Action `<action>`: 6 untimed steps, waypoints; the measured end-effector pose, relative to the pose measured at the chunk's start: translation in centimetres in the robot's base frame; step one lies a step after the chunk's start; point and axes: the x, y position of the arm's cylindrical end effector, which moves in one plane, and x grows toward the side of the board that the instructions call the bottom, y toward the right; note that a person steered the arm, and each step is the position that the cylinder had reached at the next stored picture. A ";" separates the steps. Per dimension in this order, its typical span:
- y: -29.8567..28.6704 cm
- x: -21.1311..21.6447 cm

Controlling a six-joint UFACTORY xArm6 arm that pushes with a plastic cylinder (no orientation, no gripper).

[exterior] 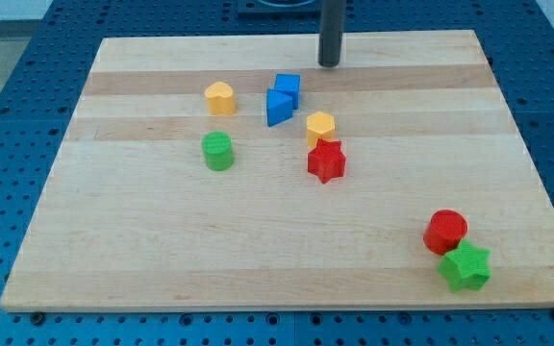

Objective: Push the blue blocks slightly down

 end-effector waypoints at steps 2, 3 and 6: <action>-8.3 0.4; -8.8 1.1; -1.6 10.7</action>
